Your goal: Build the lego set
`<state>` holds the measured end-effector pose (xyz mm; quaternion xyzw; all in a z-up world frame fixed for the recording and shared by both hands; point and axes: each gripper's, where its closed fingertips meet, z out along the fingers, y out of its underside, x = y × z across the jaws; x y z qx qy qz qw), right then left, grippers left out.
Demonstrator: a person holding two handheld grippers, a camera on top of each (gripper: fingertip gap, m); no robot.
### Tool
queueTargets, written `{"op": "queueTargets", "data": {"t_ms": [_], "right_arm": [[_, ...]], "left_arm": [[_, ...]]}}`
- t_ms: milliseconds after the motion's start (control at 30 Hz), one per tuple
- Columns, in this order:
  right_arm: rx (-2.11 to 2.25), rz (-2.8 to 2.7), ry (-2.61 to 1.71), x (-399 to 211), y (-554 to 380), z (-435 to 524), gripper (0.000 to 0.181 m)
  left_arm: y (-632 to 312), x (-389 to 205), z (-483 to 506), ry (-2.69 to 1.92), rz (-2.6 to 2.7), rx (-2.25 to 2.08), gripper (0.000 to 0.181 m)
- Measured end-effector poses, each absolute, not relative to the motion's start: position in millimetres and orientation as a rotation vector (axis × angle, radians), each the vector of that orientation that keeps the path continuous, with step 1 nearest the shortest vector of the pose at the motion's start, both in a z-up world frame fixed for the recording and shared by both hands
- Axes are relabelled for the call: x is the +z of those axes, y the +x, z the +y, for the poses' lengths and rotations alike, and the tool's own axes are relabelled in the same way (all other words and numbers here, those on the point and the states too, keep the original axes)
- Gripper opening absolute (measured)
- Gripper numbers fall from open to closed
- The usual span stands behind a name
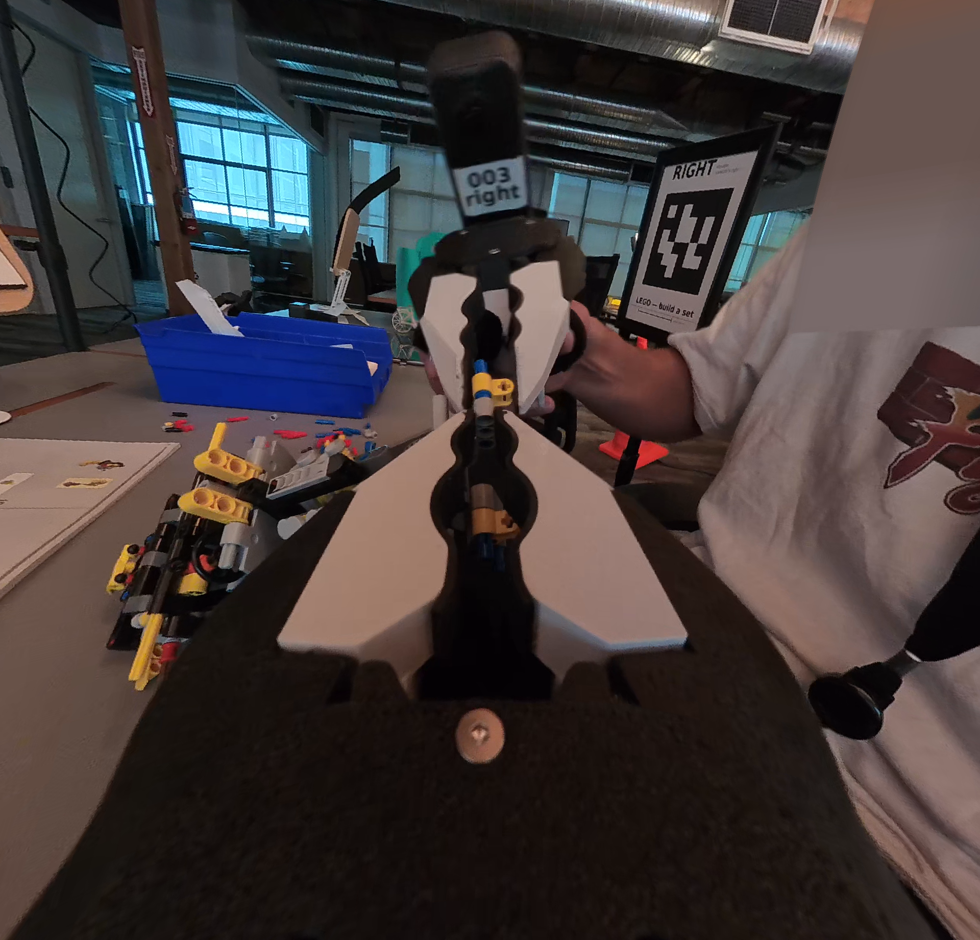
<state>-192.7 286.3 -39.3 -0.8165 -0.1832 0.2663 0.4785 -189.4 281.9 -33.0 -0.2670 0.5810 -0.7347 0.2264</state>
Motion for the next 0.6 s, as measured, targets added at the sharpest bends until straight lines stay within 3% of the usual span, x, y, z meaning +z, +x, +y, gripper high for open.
{"op": "queueTargets", "data": {"t_ms": [167, 333, 433, 600], "right_arm": [[0.034, -0.43, -1.941, -36, -177, 293, 0.036], [-0.61, -0.419, -1.747, -21, -166, 293, 0.029], [-0.587, -0.429, -1.781, -29, -174, 297, 0.044], [-0.674, -0.418, -1.772, -25, -162, 296, 0.029]], "left_arm": [[-183, -24, 297, -0.828, 1.487, -2.094, 0.008], [-178, -24, 290, -0.874, 1.49, -2.089, 0.008], [-174, -23, 286, -0.906, 1.475, -2.101, 0.008], [-170, -21, 285, -0.952, 1.43, -2.149, 0.008]]}}
